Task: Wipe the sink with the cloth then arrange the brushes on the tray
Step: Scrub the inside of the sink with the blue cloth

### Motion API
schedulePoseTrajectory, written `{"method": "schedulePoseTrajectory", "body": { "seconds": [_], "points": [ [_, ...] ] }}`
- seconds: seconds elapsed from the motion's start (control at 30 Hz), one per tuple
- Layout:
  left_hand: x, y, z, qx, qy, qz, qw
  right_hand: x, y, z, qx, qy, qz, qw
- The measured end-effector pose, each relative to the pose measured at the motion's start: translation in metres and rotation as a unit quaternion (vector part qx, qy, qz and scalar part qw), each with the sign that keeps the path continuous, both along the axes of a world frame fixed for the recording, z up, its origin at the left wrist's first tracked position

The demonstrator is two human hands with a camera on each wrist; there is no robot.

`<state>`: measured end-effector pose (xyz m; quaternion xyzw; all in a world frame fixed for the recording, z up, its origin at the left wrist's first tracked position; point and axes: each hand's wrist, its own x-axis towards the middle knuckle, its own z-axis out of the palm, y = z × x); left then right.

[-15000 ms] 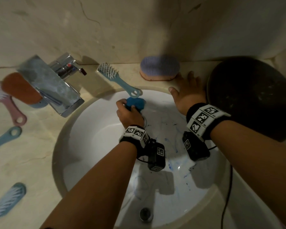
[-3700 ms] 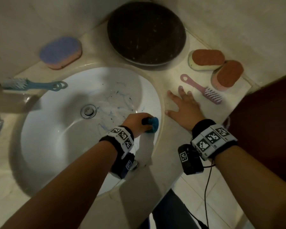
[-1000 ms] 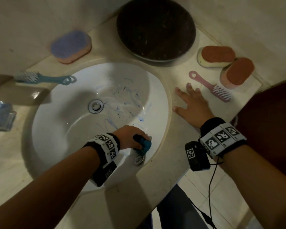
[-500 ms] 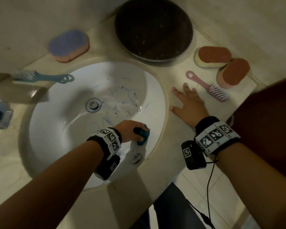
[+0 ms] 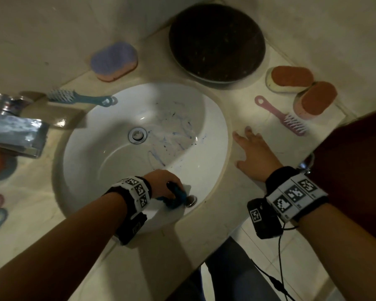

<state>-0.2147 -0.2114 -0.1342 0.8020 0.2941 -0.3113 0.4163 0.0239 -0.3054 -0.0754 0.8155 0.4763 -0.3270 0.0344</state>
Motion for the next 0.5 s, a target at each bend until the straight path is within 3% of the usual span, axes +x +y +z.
{"method": "schedulePoseTrajectory", "body": {
  "seconds": [0.17, 0.5],
  "points": [
    [0.023, 0.003, 0.001, -0.003, -0.048, 0.028, 0.998, 0.001, 0.0, -0.003, 0.001, -0.003, 0.0, 1.0],
    [0.018, 0.002, 0.005, -0.001, 0.028, -0.041, 0.999, 0.001, 0.0, 0.0, 0.006, -0.005, 0.012, 1.0]
  ]
}}
